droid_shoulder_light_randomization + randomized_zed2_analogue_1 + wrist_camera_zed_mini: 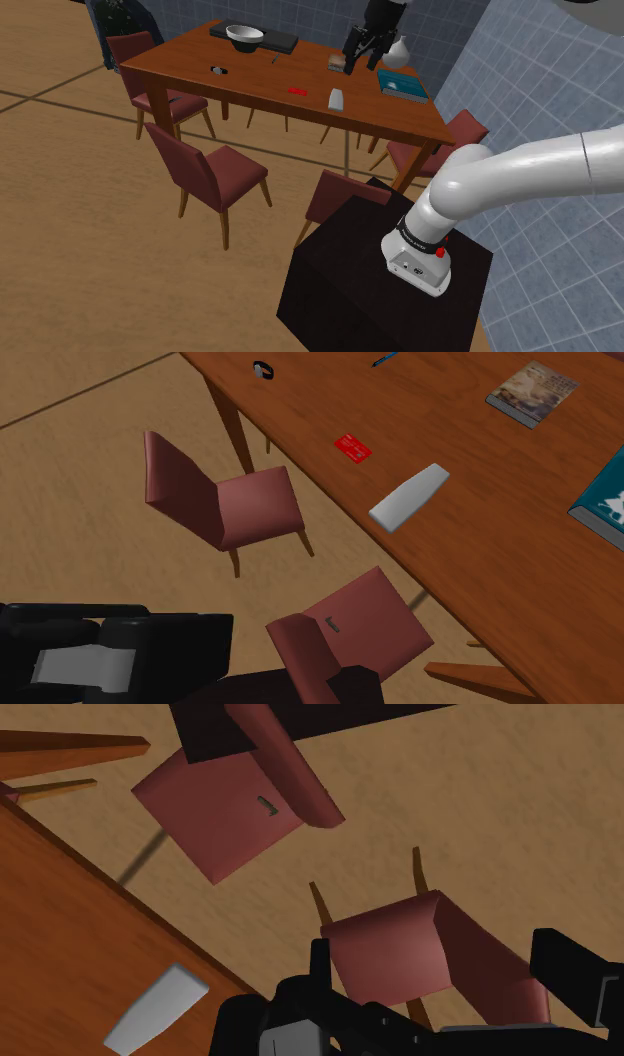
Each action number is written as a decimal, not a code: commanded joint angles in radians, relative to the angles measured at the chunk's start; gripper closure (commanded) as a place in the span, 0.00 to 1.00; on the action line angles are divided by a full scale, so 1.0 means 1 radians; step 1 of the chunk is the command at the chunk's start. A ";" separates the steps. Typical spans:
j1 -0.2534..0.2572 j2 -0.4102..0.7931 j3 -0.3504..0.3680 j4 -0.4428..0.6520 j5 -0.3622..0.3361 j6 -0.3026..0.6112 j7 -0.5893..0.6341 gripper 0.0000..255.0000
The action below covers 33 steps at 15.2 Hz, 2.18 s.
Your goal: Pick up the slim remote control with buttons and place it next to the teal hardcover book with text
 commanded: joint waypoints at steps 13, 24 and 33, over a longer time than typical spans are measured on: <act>-0.107 0.390 -0.088 0.131 -0.024 0.219 0.085 0.00; -0.186 0.755 -0.180 0.353 0.013 0.323 0.137 0.00; -0.269 1.055 -0.241 0.598 0.092 0.336 0.162 0.00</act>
